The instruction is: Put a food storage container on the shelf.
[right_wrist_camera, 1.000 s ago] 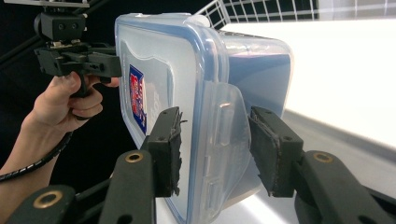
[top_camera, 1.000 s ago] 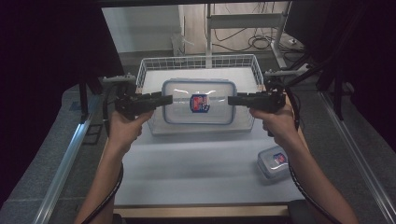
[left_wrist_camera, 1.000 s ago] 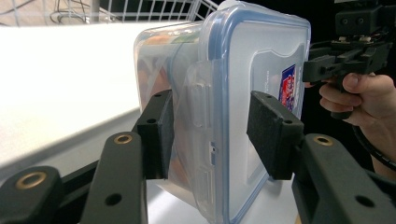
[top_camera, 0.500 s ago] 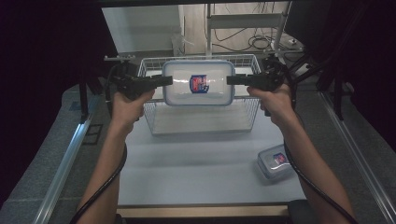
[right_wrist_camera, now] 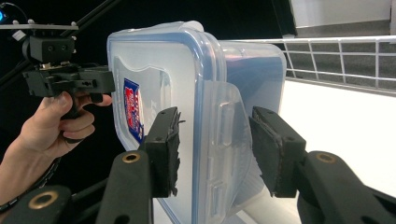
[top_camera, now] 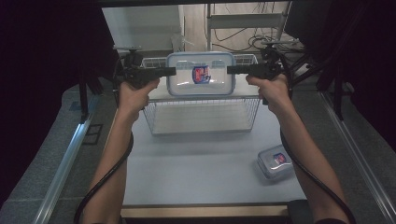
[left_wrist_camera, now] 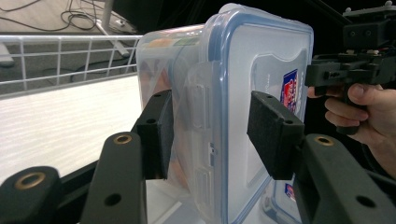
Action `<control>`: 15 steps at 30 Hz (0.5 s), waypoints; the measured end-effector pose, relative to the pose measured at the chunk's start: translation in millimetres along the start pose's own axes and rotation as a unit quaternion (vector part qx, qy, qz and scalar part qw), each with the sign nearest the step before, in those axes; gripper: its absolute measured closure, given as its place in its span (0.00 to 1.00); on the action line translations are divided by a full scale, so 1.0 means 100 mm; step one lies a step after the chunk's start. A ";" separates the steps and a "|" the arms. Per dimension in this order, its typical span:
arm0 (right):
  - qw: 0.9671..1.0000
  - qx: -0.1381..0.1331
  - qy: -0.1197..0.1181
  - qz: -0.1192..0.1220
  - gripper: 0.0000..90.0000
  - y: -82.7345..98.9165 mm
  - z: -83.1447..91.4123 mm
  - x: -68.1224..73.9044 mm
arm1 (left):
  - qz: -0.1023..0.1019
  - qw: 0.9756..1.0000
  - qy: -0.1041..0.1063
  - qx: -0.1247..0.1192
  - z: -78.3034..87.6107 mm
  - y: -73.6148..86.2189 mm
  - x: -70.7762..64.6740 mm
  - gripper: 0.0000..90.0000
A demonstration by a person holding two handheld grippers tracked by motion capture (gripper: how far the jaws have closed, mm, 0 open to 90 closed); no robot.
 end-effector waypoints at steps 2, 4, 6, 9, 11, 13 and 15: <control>1.000 0.001 0.002 0.000 0.59 -0.01 -0.02 -0.03 | 0.005 1.000 0.000 0.002 -0.02 0.01 0.03 0.58; 1.000 0.005 0.004 -0.005 0.59 -0.02 -0.04 -0.05 | 0.013 1.000 0.001 0.003 -0.04 0.02 0.06 0.58; 1.000 0.006 0.006 -0.007 0.59 -0.03 -0.07 -0.07 | 0.018 1.000 0.003 0.001 -0.05 0.03 0.09 0.58; 1.000 0.004 0.004 -0.018 0.59 -0.05 -0.10 -0.10 | 0.022 1.000 0.002 -0.001 -0.06 0.02 0.12 0.58; 1.000 0.005 0.004 -0.022 0.59 -0.05 -0.11 -0.11 | 0.023 1.000 0.000 0.002 -0.06 0.01 0.13 0.58; 1.000 0.003 0.004 -0.025 0.58 -0.06 -0.12 -0.12 | 0.023 1.000 0.000 0.002 -0.06 0.00 0.14 0.58; 1.000 0.001 0.006 -0.026 0.58 -0.06 -0.14 -0.13 | 0.026 1.000 -0.001 0.001 -0.07 0.00 0.14 0.58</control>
Point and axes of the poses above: each handheld gripper's, and its own axes: z roughly backward along the jaws, y roughly out of its underside, x roughly to its left, the point moved 6 cm from there along -z, roughly forward along the jaws, and after that the axes turned 5 degrees about -z, right-handed, at the moved point
